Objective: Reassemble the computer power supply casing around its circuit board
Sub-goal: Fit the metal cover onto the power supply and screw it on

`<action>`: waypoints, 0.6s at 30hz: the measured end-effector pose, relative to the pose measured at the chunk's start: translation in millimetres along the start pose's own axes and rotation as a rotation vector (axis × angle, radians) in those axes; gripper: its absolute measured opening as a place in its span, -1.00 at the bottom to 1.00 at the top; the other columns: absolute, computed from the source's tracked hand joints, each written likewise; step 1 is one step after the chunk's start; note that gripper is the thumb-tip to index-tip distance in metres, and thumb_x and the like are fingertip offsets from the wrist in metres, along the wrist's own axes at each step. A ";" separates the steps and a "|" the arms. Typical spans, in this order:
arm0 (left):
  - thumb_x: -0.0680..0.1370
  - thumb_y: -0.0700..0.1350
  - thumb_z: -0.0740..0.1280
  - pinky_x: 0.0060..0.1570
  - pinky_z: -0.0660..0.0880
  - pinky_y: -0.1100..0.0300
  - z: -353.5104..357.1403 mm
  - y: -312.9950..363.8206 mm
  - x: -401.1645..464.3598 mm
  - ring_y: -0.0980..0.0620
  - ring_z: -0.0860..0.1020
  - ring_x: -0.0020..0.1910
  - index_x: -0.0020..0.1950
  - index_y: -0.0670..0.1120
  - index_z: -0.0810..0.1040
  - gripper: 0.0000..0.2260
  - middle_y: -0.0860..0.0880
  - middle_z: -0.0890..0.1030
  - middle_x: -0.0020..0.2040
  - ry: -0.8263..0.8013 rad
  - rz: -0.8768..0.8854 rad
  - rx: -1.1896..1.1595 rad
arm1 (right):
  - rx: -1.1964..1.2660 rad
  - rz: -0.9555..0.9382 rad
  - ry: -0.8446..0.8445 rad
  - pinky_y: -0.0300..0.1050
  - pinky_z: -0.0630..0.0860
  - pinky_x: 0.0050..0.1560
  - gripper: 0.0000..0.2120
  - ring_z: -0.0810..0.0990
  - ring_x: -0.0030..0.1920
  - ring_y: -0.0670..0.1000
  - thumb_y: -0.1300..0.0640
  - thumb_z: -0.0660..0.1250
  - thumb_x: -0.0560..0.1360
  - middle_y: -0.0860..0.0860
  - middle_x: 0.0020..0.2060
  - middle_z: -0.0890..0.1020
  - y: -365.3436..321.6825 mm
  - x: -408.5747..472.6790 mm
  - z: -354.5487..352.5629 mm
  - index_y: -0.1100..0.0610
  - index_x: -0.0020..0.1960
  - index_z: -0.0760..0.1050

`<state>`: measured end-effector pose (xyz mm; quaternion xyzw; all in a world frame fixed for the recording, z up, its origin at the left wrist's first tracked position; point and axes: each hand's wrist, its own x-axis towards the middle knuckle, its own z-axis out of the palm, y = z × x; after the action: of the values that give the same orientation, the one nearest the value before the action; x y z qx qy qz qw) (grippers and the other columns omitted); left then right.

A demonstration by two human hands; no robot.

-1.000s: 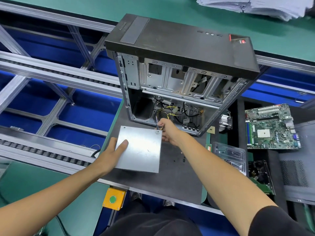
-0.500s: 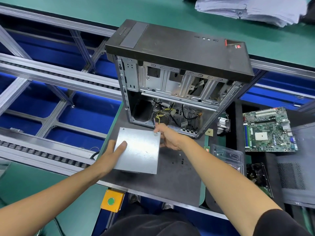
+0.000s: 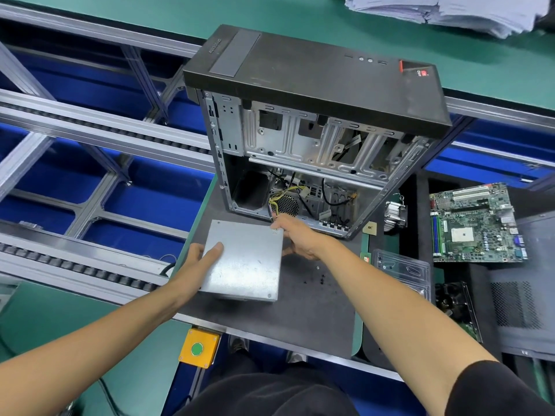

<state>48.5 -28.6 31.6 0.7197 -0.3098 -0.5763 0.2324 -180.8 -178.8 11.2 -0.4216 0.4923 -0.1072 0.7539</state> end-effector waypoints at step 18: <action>0.52 0.49 0.12 0.11 0.40 0.07 13.0 -13.0 9.1 0.09 0.53 0.13 0.30 0.13 0.31 -0.46 0.10 0.53 0.16 0.102 0.041 -0.074 | -0.124 -0.063 0.008 0.02 0.57 -0.25 -0.71 0.55 -0.12 0.11 -0.06 0.36 0.31 0.00 -0.24 0.55 2.3 5.3 1.4 0.05 -0.06 0.40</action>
<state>39.4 -25.8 13.4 0.7324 -0.2907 -0.5451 0.2861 -177.6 -179.7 6.2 -0.4825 0.4876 -0.1020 0.7204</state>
